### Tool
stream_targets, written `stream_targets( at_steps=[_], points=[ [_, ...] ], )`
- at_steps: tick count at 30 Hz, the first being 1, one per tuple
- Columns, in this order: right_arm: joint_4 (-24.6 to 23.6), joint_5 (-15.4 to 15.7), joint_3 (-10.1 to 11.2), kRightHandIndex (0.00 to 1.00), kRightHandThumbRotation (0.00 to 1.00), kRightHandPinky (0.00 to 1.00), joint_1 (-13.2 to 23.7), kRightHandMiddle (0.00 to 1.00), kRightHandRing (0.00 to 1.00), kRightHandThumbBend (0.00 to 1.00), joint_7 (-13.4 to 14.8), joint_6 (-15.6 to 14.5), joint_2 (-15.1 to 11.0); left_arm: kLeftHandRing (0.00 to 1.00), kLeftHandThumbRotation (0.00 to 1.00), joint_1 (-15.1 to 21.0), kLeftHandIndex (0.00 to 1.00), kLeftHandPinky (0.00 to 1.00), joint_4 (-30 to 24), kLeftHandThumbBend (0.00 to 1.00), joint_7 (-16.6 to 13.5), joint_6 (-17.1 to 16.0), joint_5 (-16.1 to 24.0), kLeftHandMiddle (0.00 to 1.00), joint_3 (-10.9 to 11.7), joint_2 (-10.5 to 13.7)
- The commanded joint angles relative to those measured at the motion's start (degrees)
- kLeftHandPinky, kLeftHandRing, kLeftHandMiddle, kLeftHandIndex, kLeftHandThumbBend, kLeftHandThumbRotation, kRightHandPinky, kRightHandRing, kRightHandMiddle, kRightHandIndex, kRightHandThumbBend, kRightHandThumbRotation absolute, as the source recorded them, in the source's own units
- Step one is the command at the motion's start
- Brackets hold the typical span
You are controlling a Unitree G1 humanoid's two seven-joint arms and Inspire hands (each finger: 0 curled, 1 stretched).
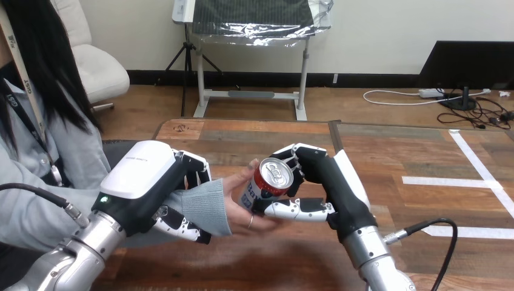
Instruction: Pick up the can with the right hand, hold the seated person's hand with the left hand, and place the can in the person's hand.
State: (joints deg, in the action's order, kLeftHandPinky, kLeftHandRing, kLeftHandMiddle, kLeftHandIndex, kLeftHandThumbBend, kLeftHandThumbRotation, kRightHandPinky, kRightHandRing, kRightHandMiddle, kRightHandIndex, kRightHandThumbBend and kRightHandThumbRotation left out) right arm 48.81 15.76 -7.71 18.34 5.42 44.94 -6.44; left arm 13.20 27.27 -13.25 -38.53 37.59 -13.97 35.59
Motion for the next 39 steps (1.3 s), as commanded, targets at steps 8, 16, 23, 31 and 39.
stream_targets(
  at_steps=[8, 16, 23, 31, 39],
  points=[
    [-5.69, 0.17, -1.26, 0.54, 0.0, 0.32, 0.82, 0.46, 0.37, 0.72, 0.39, -0.15, 1.99, 0.27, 0.07, 3.92, 0.36, 0.23, -5.35, 1.0, -1.42, -0.94, -2.19, 0.33, 2.8, -2.08],
    [-6.48, 0.34, -2.15, 0.54, 0.0, 0.32, -0.13, 0.44, 0.36, 0.71, 0.31, 0.39, 3.17, 0.27, 0.07, 4.2, 0.36, 0.23, -5.09, 1.0, -1.82, -1.13, -1.88, 0.32, 2.69, -2.52],
    [-8.29, 1.11, -2.9, 0.54, 0.0, 0.32, -1.26, 0.44, 0.36, 0.71, 0.44, -0.65, 3.96, 0.27, 0.07, 4.25, 0.36, 0.23, -5.4, 1.0, -1.19, -0.58, -2.14, 0.32, 2.67, -2.88],
    [-9.67, 1.55, -3.72, 0.54, 0.0, 0.31, -2.38, 0.45, 0.35, 0.72, 0.57, -1.12, 4.64, 0.27, 0.07, 4.42, 0.36, 0.23, -5.32, 1.0, -1.27, -0.44, -2.09, 0.32, 2.57, -3.12],
    [-11.09, 1.43, -4.17, 0.54, 0.0, 0.3, -3.16, 0.45, 0.35, 0.7, 0.33, -2.15, 4.7, 0.27, 0.08, 4.49, 0.36, 0.23, -5.29, 1.0, -1.18, -0.38, -2.11, 0.32, 2.55, -3.23]
  ],
)
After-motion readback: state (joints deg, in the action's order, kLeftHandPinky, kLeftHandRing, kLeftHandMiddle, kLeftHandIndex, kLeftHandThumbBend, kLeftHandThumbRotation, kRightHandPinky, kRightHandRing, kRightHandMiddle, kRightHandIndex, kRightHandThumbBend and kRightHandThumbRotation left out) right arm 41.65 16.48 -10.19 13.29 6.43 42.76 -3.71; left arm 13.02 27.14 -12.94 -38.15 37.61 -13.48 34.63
